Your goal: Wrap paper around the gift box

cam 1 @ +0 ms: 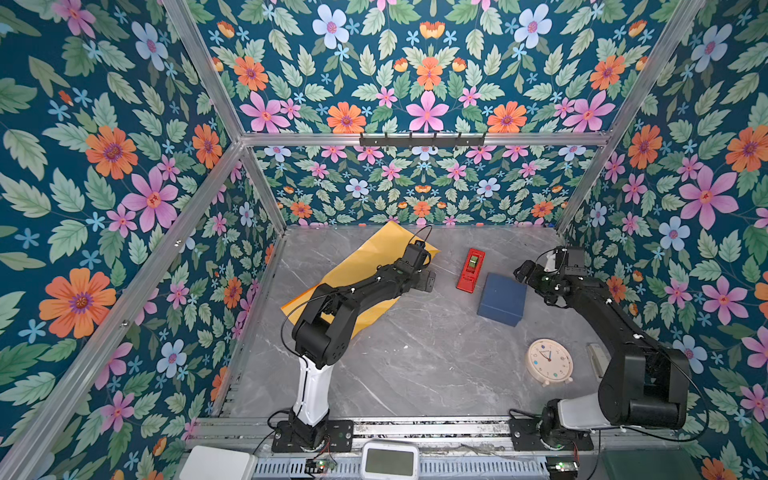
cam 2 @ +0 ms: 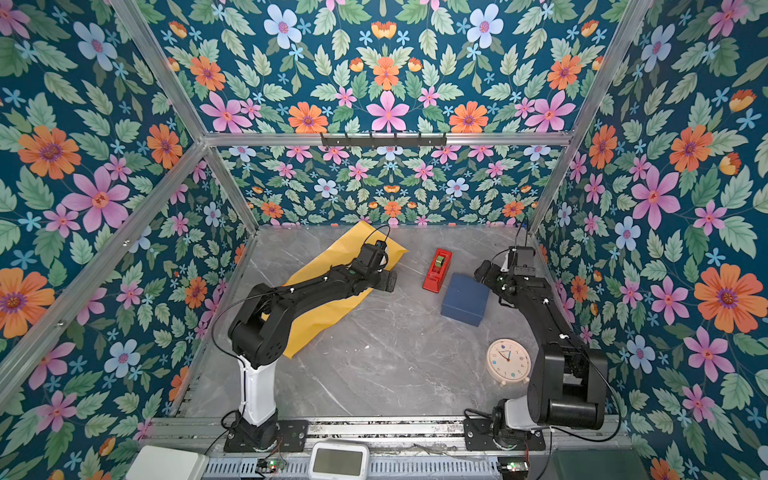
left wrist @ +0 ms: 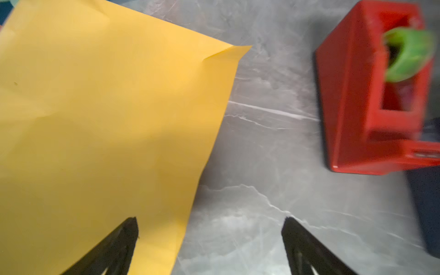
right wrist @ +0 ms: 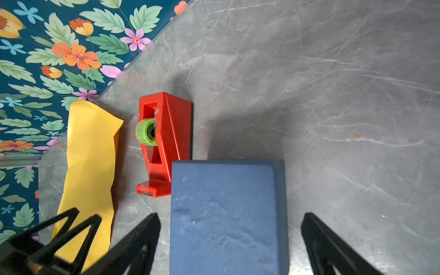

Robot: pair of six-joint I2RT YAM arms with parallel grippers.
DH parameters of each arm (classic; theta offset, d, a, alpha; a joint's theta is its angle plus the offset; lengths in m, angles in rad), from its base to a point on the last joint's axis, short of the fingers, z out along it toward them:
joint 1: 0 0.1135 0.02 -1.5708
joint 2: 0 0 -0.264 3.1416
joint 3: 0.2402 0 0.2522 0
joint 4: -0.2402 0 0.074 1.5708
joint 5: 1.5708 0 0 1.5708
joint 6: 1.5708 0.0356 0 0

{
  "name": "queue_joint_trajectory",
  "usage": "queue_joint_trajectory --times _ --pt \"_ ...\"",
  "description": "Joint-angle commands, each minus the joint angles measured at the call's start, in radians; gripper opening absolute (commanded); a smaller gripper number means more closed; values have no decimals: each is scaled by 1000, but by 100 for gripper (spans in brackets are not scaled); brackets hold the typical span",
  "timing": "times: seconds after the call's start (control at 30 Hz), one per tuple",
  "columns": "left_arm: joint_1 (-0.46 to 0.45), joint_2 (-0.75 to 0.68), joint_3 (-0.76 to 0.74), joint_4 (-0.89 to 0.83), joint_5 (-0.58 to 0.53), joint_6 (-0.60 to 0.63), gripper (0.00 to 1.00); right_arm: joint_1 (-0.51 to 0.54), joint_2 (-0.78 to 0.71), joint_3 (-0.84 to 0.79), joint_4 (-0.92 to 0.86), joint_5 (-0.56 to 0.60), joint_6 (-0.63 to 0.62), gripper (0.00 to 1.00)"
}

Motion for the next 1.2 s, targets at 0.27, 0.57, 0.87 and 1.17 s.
queue_joint_trajectory --times 0.27,0.57,0.87,1.17 --pt "16 217 249 -174 -109 197 81 -4 -24 -23 5 -28 -12 94" --pt "18 297 311 -174 -124 220 51 -8 -26 -27 9 -41 -13 94" --pt "9 263 244 -86 -113 285 18 -8 -30 -22 9 -78 -12 94" --pt "-58 -13 -130 120 -64 329 1 -7 -43 24 -72 -93 -36 94"
